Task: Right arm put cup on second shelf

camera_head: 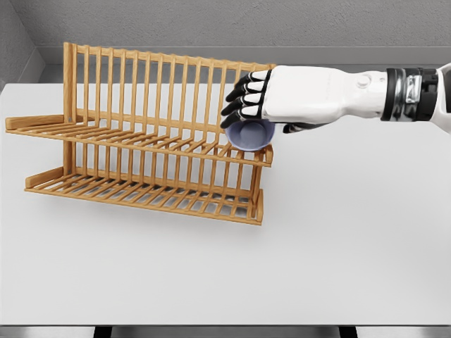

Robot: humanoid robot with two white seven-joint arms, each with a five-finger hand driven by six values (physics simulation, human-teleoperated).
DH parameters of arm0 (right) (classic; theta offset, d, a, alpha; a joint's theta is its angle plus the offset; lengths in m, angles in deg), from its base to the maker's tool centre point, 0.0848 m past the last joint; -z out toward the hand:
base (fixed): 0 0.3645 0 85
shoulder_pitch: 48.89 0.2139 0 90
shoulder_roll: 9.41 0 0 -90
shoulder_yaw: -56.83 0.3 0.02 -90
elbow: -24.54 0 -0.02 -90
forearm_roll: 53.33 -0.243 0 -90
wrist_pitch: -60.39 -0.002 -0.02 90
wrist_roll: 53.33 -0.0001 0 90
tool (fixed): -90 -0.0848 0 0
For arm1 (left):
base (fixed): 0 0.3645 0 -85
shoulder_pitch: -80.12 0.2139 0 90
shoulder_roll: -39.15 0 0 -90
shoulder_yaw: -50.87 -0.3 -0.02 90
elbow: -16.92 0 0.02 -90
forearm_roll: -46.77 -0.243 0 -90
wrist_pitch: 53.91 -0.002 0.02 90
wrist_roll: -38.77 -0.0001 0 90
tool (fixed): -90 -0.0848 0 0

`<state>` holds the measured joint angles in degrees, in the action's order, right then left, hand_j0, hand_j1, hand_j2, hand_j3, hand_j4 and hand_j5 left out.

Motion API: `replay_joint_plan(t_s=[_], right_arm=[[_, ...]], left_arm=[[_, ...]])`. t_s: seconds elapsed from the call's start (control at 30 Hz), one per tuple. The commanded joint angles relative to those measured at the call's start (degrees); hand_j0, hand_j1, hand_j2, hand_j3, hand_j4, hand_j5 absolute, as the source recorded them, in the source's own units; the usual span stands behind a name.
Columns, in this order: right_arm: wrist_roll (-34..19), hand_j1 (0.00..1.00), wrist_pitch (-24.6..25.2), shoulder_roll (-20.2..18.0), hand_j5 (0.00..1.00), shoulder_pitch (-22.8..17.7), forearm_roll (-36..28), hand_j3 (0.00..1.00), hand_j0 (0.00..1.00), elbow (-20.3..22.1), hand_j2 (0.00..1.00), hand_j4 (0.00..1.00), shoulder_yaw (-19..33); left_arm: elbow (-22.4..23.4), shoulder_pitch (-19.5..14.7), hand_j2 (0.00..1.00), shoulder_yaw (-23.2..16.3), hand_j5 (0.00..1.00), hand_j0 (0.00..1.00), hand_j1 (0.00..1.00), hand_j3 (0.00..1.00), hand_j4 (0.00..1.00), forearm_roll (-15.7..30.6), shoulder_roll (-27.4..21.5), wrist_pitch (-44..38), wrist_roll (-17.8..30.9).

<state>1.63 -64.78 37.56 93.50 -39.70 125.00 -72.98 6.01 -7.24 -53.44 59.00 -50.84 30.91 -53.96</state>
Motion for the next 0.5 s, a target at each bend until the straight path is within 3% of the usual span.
replay_joint_plan(t_s=[0.0, 0.1, 0.17, 0.23, 0.27, 0.33, 0.37, 0.43, 0.47], right_arm=[[0.0, 1.00, 0.2, -0.1, 1.00, 0.0, -0.3, 1.00, 1.00, 0.0, 1.00, 1.00, 0.1], [0.0, 1.00, 0.2, -0.4, 1.00, 0.3, -0.5, 1.00, 1.00, 0.0, 1.00, 1.00, 3.4], [0.0, 1.00, 0.2, -2.8, 1.00, -1.0, -1.1, 1.00, 1.00, -0.6, 1.00, 1.00, 13.7], [0.0, 1.00, 0.2, -5.0, 1.00, -6.7, -1.3, 1.00, 1.00, -2.8, 1.00, 1.00, 25.6], [0.0, 1.00, 0.2, -7.5, 1.00, -9.9, -1.3, 1.00, 1.00, -5.3, 1.00, 1.00, 30.7], [0.0, 1.00, 0.2, -8.1, 1.00, -19.3, -1.3, 1.00, 1.00, -12.3, 1.00, 1.00, 34.3], [0.0, 1.00, 0.2, -5.0, 1.00, -27.0, -0.9, 1.00, 1.00, -15.3, 1.00, 1.00, 35.2], [0.0, 1.00, 0.2, 1.7, 1.00, -40.9, 0.3, 1.00, 1.00, -16.3, 1.00, 1.00, 43.8], [0.0, 1.00, 0.2, 3.1, 1.00, -42.5, 1.2, 1.00, 1.00, -16.3, 1.00, 1.00, 45.7]], left_arm=[[0.0, 0.0, 1.00, 0.0, 1.00, 1.00, 1.00, 1.00, 1.00, 0.0, 0.0, 0.0, 0.0], [0.0, 0.0, 1.00, 0.0, 1.00, 1.00, 1.00, 1.00, 1.00, 0.0, 0.0, 0.0, 0.0], [0.0, 0.0, 1.00, 0.0, 1.00, 1.00, 1.00, 1.00, 1.00, 0.0, 0.0, 0.0, 0.0], [0.0, 0.0, 1.00, 0.0, 1.00, 1.00, 1.00, 1.00, 1.00, 0.0, 0.0, 0.1, 0.0], [0.0, 0.0, 1.00, 0.0, 1.00, 1.00, 1.00, 1.00, 1.00, 0.0, 0.0, 0.0, 0.0], [0.0, 0.0, 1.00, 0.0, 1.00, 1.00, 1.00, 1.00, 1.00, 0.0, 0.0, 0.0, 0.0], [0.0, 0.0, 1.00, 0.0, 1.00, 1.00, 1.00, 1.00, 1.00, 0.0, 0.0, 0.0, 0.0], [0.0, 0.0, 1.00, 0.0, 1.00, 1.00, 1.00, 1.00, 1.00, 0.0, 0.0, 0.0, 0.0], [0.0, 0.0, 1.00, 0.0, 1.00, 1.00, 1.00, 1.00, 1.00, 0.0, 0.0, 0.0, 0.0]])
